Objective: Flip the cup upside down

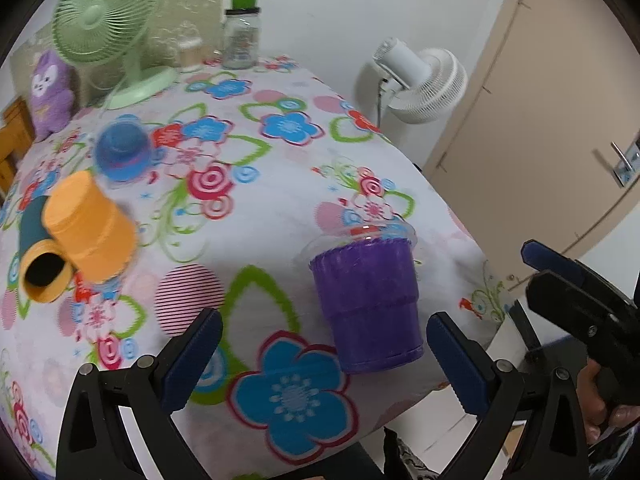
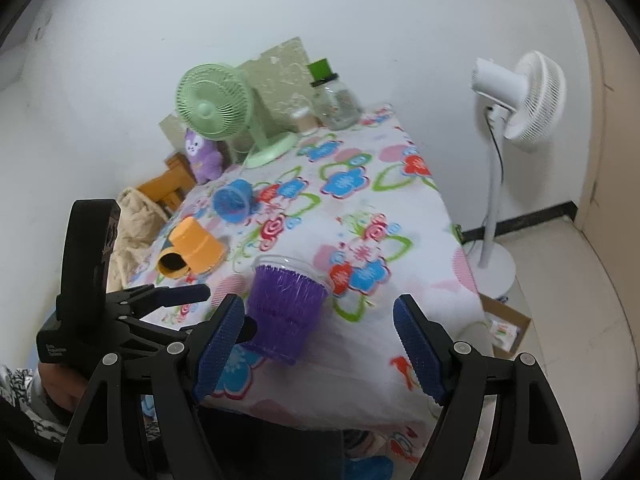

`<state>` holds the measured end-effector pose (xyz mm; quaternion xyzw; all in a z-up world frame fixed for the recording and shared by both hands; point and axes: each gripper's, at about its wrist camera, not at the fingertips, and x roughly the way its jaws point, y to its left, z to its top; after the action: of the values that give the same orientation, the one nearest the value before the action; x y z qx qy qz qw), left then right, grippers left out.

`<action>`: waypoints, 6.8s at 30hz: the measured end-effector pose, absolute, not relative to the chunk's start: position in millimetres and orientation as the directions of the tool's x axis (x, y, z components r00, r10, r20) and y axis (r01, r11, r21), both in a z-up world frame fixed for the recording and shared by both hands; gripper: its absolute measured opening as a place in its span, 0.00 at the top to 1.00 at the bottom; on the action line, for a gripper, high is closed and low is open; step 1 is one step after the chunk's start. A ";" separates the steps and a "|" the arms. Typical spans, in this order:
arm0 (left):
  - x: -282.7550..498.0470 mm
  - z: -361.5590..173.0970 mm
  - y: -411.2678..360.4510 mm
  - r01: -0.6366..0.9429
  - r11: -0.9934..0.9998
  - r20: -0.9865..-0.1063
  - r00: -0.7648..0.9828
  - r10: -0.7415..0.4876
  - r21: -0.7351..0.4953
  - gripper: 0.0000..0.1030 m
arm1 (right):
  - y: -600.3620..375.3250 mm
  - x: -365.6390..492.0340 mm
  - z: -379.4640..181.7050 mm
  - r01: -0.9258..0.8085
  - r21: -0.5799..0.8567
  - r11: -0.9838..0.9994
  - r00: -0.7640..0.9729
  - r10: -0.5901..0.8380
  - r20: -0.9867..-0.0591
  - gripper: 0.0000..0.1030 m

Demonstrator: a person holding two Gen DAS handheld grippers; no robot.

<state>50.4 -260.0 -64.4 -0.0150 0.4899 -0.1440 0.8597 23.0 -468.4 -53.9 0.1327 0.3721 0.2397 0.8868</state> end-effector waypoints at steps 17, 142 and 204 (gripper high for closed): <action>65.8 -95.8 -303.8 0.324 0.932 -0.867 0.404 -0.291 -0.162 0.00 | -502.0 10.8 -70.0 -0.228 0.433 0.872 0.631 0.471 -0.616 0.23; 67.9 -92.0 -187.1 0.293 0.941 -0.971 0.111 -0.210 -0.170 0.45 | -409.2 46.0 -96.1 -0.336 0.451 0.827 0.470 0.562 -0.681 0.23; 74.2 -13.4 -147.9 0.230 0.963 -0.921 0.326 -0.212 -0.141 0.17 | -368.6 57.7 -77.8 -0.382 0.339 0.860 0.468 0.497 -0.731 0.23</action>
<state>74.2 -147.9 -13.4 0.0079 0.5646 -0.1359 0.8141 57.7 -368.6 -77.8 0.0640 0.4473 0.2571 0.8542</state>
